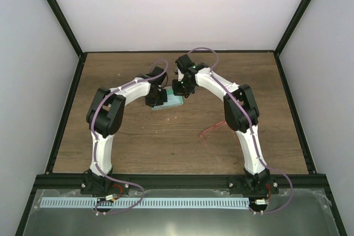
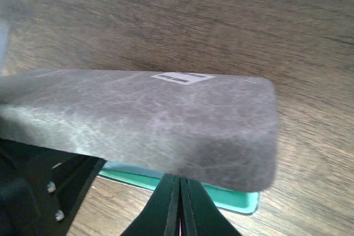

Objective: Organize the sunglasses
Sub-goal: Adjust the glasses cleaning cloth in the sunglasses case.

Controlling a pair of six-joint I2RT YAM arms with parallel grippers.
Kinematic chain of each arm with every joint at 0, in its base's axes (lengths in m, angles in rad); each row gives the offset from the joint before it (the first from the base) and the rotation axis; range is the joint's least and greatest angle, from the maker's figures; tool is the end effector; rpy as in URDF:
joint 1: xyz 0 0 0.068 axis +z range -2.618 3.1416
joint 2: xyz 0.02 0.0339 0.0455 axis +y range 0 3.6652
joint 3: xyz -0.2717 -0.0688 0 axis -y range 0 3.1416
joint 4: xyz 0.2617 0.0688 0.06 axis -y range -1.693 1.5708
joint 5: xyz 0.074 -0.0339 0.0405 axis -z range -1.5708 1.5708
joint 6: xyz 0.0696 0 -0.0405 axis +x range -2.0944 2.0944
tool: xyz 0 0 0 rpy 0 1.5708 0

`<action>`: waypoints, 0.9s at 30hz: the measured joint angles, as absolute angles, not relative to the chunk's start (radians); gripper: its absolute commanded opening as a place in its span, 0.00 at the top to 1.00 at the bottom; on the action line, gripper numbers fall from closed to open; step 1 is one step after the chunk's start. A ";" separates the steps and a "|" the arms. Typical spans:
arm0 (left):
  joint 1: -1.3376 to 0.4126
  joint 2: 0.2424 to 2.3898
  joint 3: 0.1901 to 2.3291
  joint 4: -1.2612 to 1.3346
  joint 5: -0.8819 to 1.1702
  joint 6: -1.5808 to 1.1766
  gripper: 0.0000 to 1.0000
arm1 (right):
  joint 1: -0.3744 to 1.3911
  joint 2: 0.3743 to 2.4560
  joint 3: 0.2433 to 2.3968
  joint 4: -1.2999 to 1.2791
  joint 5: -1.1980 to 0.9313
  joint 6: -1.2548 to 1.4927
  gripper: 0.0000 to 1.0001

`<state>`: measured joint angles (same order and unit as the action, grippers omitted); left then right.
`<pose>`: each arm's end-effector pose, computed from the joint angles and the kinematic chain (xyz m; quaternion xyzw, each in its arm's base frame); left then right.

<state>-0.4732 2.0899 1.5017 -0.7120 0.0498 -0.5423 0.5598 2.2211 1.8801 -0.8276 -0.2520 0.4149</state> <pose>0.3938 -0.2055 0.1158 -0.0309 0.9901 -0.0871 0.1058 0.4200 0.2837 0.1687 -0.0954 0.9677 0.2016 0.1174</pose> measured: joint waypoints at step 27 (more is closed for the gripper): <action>-0.467 2.050 1.524 -0.746 0.018 -0.520 0.90 | 0.569 2.173 1.749 -0.746 -0.310 0.461 0.95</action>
<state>-0.4667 2.0502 1.5242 -0.7460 0.0177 -0.5198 0.5690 2.1735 1.7489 -0.7460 -0.3103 0.4606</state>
